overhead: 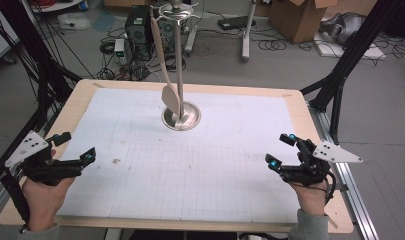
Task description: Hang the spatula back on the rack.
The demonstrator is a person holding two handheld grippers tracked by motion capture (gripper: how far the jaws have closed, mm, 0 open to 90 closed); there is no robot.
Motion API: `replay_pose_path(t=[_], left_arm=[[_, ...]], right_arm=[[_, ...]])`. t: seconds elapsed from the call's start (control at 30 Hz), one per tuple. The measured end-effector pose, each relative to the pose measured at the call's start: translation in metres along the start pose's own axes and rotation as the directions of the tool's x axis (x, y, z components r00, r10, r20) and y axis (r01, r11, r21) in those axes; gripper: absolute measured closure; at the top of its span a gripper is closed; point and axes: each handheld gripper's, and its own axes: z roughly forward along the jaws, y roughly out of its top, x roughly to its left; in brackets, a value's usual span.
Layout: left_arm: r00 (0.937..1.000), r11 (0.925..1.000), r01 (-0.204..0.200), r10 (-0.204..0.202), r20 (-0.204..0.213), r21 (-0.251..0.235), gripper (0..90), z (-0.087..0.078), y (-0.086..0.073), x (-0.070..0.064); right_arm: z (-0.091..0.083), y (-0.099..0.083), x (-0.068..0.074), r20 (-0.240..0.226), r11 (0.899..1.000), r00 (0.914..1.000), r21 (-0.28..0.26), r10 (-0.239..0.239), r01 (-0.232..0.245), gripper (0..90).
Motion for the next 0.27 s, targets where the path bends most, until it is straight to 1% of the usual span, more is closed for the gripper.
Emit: replay_pose_path(t=[0.07, 0.1, 0.13, 0.23, 0.27], left_arm=[[0.9999, 0.9999, 0.010, -0.010, -0.006, -0.002, 1.8, -0.0022, -0.0006, 0.0034], [0.9999, 0.9998, 0.017, -0.017, 0.001, -0.009, 1.8, -0.0028, -0.0010, 0.0049], [0.9997, 0.9996, 0.022, -0.022, 0.014, -0.020, 1.8, -0.0030, -0.0015, 0.0056], [0.9985, 0.9994, 0.010, -0.008, 0.054, -0.032, 1.7, -0.0018, -0.0018, 0.0049], [0.9970, 0.9995, 0.009, -0.007, 0.077, -0.032, 1.7, -0.0009, -0.0018, 0.0045]], right_arm=[[-0.0010, -0.0002, -0.0006, 0.006, 1.000, 1.0000, -0.006, 0.003, -0.003, 14.2], [-0.0010, -0.0002, -0.0006, 0.006, 1.000, 1.0000, -0.006, 0.003, -0.003, 14.2], [-0.0010, -0.0003, -0.0006, 0.003, 1.000, 1.0000, -0.010, 0.006, -0.006, 14.2], [0.0002, -0.0002, 0.0000, -0.007, 1.000, 1.0000, -0.014, 0.004, -0.005, 14.2], [0.0007, -0.0002, -0.0001, -0.013, 1.000, 0.9999, -0.013, 0.006, -0.006, 14.2]])
